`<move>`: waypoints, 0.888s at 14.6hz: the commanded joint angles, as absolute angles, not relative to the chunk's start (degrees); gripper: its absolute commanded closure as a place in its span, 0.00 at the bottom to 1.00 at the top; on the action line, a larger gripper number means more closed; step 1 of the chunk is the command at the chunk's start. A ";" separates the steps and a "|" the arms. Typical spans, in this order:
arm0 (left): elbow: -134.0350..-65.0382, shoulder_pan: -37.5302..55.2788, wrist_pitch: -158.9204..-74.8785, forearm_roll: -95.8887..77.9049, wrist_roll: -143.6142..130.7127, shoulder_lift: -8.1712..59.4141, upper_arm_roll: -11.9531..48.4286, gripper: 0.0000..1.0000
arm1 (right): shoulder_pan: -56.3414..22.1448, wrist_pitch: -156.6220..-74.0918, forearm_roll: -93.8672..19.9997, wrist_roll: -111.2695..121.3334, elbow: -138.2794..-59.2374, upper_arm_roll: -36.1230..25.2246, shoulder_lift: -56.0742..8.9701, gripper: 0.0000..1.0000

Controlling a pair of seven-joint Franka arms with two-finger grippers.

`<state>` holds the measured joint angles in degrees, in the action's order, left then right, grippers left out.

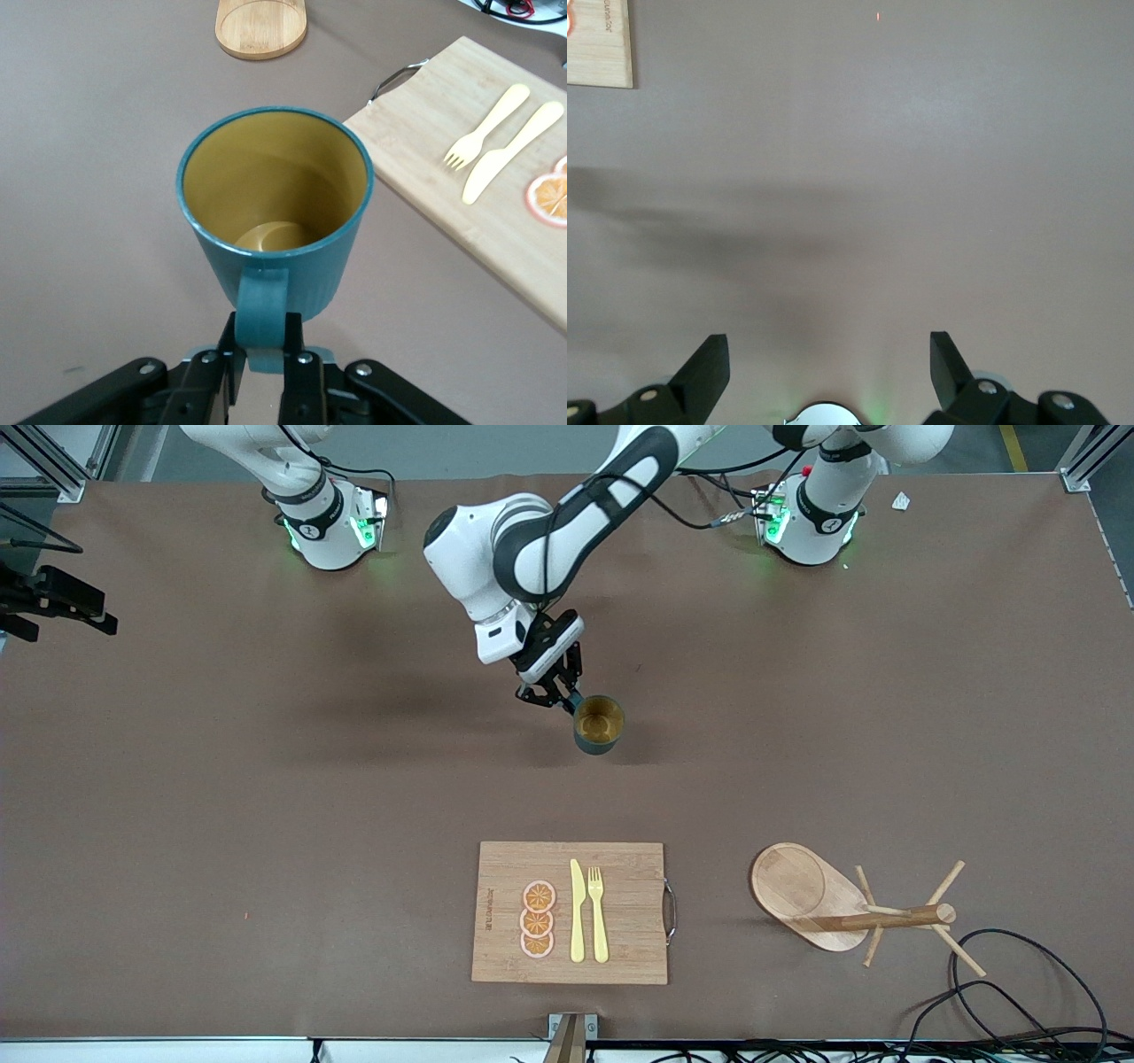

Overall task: Pass cup and hang on rack
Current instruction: 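Lift the mug with the left gripper and carry it toward the rack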

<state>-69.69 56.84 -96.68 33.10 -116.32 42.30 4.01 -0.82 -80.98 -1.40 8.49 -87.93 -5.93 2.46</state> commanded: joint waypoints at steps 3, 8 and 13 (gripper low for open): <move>-71.02 49.15 -96.42 24.11 -108.92 32.36 4.39 0.98 | 0.00 -79.46 -1.41 7.83 -88.95 -5.27 4.66 0.00; -70.93 38.78 -96.50 11.37 -97.84 24.19 4.39 0.98 | -0.26 -79.01 -1.41 6.16 -88.95 -5.19 4.39 0.00; -70.93 27.80 -96.50 -2.95 -91.77 19.61 4.39 0.98 | -1.05 -78.49 -1.23 5.18 -89.03 -5.01 4.39 0.00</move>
